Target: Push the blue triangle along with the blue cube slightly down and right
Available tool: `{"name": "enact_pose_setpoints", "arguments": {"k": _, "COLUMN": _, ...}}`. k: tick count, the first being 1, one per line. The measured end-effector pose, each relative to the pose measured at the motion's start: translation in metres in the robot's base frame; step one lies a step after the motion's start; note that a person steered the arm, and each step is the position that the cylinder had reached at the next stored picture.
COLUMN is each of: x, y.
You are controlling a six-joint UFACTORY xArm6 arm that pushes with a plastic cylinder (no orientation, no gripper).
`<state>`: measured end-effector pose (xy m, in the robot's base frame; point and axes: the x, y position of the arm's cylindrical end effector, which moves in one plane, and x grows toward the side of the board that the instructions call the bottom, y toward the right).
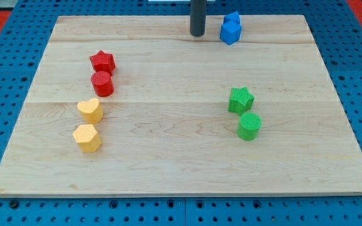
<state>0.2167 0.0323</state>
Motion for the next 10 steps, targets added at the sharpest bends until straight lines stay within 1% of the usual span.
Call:
{"name": "enact_pose_setpoints", "arguments": {"k": 1, "x": -0.025, "y": 0.000}}
{"name": "enact_pose_setpoints", "arguments": {"k": 3, "x": -0.024, "y": 0.036}}
{"name": "enact_pose_setpoints", "arguments": {"k": 4, "x": -0.024, "y": 0.040}}
{"name": "enact_pose_setpoints", "arguments": {"k": 5, "x": -0.023, "y": 0.069}}
{"name": "enact_pose_setpoints", "arguments": {"k": 7, "x": -0.023, "y": 0.075}}
{"name": "enact_pose_setpoints", "arguments": {"k": 9, "x": -0.002, "y": 0.075}}
{"name": "enact_pose_setpoints", "arguments": {"k": 10, "x": 0.001, "y": 0.070}}
